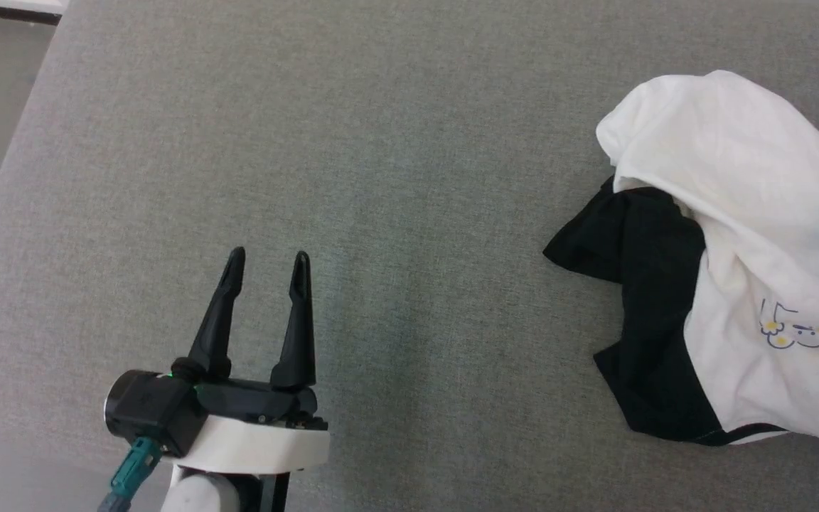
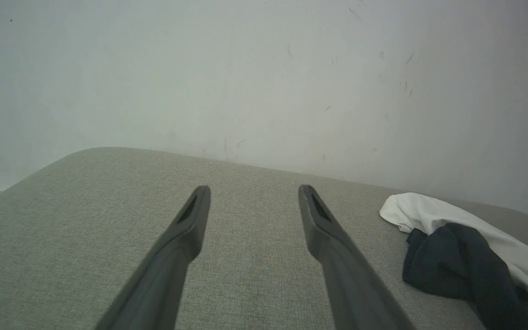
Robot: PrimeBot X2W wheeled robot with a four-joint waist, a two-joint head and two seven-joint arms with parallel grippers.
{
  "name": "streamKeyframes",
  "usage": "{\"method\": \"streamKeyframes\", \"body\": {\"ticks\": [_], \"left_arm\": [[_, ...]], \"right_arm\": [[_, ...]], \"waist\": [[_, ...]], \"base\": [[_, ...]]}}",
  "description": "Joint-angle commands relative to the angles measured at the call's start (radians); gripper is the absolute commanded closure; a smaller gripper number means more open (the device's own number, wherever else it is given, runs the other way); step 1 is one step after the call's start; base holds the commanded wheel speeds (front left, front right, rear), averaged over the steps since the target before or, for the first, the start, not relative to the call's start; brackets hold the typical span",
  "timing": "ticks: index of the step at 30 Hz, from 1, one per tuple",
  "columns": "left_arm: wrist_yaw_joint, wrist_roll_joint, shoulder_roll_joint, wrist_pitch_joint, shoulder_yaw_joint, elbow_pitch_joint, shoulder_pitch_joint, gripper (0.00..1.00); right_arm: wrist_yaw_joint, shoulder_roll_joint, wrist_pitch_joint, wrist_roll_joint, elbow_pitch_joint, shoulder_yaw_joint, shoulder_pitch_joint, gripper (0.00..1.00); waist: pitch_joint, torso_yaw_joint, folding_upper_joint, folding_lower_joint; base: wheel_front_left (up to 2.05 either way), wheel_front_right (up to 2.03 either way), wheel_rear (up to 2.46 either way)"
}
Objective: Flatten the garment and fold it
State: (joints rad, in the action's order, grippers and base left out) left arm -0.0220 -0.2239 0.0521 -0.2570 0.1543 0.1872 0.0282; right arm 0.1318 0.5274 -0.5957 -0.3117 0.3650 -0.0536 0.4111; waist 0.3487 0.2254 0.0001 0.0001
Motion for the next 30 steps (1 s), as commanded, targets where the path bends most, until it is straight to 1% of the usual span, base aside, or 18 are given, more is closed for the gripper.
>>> {"method": "streamKeyframes", "body": {"ticks": [1, 5, 9, 12, 15, 18, 20, 23, 26, 27, 28, 29, 30], "left_arm": [[0.007, -0.005, -0.002, -0.005, 0.002, -0.001, 0.020, 0.00], [0.010, -0.012, -0.002, -0.005, 0.005, -0.007, 0.027, 0.00], [0.012, -0.017, -0.002, -0.005, 0.008, -0.004, 0.034, 0.00], [0.014, -0.021, -0.002, -0.005, 0.014, 0.006, 0.048, 0.00], [0.022, -0.024, -0.002, -0.005, 0.022, 0.013, 0.067, 0.00], [0.032, -0.026, -0.002, -0.005, 0.028, 0.016, 0.085, 0.00], [0.035, -0.029, -0.002, -0.005, 0.035, 0.016, 0.097, 0.00], [0.040, -0.035, -0.002, -0.005, 0.048, 0.017, 0.115, 0.00], [0.046, -0.040, -0.002, -0.005, 0.059, 0.018, 0.130, 0.00], [0.048, -0.041, -0.002, -0.005, 0.063, 0.017, 0.134, 0.00], [0.049, -0.041, -0.002, -0.005, 0.067, 0.016, 0.138, 0.00], [0.050, -0.041, -0.002, -0.005, 0.070, 0.015, 0.141, 0.00], [0.050, -0.041, -0.002, -0.005, 0.071, 0.014, 0.145, 0.00]], "right_arm": [[-0.001, 0.000, -0.018, -0.007, 0.013, 0.009, -0.004, 1.00], [-0.001, 0.025, 0.006, -0.008, -0.029, 0.019, 0.026, 1.00], [-0.001, 0.059, 0.039, -0.017, -0.100, 0.042, 0.100, 1.00], [-0.001, 0.116, 0.044, 0.002, -0.145, 0.056, 0.179, 1.00], [-0.001, 0.180, 0.046, 0.034, -0.162, 0.068, 0.269, 1.00], [-0.001, 0.243, 0.060, 0.085, -0.154, 0.085, 0.352, 1.00], [-0.001, 0.271, 0.068, 0.115, -0.131, 0.093, 0.394, 1.00], [-0.001, 0.283, 0.071, 0.142, -0.079, 0.099, 0.441, 1.00], [-0.001, 0.277, 0.071, 0.163, -0.032, 0.110, 0.462, 1.00], [-0.001, 0.272, 0.071, 0.167, -0.019, 0.115, 0.465, 0.89], [-0.001, 0.268, 0.071, 0.168, -0.007, 0.119, 0.468, 0.65], [-0.001, 0.262, 0.072, 0.168, 0.004, 0.121, 0.469, 0.37], [-0.001, 0.256, 0.074, 0.166, 0.015, 0.124, 0.469, 0.00]], "waist": [[0.005, 0.004, -0.0001, -0.0001], [0.004, 0.001, -0.0001, -0.0001], [0.017, 0.000, -0.0001, -0.0001], [0.047, 0.010, -0.0001, -0.0001], [0.086, 0.028, -0.0001, -0.0001], [0.127, 0.050, -0.0001, -0.0001], [0.153, 0.067, -0.0001, -0.0001], [0.185, 0.086, -0.0001, -0.0001], [0.205, 0.095, -0.0001, -0.0001], [0.208, 0.095, -0.0001, -0.0001], [0.210, 0.094, -0.0001, -0.0001], [0.211, 0.092, -0.0001, -0.0001], [0.209, 0.087, -0.0001, -0.0001]], "base": [[0.00, 0.00, 0.00], [0.00, 0.00, 0.00], [0.00, 0.00, 0.00], [0.00, 0.00, 0.00], [0.00, 0.00, 0.00], [0.00, 0.00, 0.00], [0.00, 0.00, 0.00], [0.00, 0.00, 0.00], [0.00, 0.00, 0.00], [0.00, 0.00, 0.00], [0.00, 0.00, 0.00], [0.00, 0.00, 0.00], [0.00, 0.00, 0.00]]}}
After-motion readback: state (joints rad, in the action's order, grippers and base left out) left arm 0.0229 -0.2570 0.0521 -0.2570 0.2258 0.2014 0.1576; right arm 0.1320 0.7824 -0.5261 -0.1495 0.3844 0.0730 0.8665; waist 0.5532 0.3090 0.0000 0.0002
